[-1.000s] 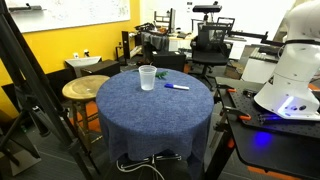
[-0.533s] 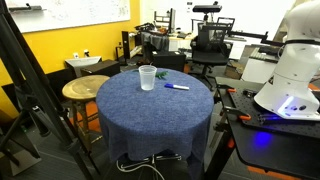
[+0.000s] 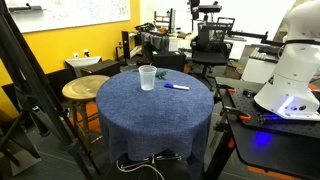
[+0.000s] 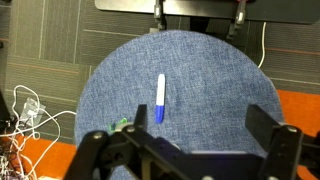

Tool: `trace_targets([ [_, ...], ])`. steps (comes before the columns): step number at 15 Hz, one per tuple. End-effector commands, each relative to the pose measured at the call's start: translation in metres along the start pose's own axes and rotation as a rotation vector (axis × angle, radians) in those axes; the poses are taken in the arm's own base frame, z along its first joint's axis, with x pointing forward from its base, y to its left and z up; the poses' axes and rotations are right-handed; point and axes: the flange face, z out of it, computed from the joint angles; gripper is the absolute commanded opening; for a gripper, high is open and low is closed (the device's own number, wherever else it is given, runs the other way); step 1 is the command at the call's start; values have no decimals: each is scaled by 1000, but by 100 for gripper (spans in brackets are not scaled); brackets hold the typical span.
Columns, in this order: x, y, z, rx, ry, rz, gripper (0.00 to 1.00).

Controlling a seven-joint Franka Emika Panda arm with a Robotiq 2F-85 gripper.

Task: Put the marker in the cup

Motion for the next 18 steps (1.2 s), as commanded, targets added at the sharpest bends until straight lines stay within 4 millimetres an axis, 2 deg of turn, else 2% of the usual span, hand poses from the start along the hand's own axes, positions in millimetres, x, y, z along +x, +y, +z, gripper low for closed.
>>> trace_targets([
  [1, 18, 27, 29, -24, -37, -49, 100],
  [2, 10, 34, 33, -26, -45, -62, 100],
  [5, 11, 50, 62, -28, -49, -96, 100],
  [14, 22, 90, 170, 6, 50, -103, 100],
  [18, 33, 99, 207, 13, 70, -66, 100],
])
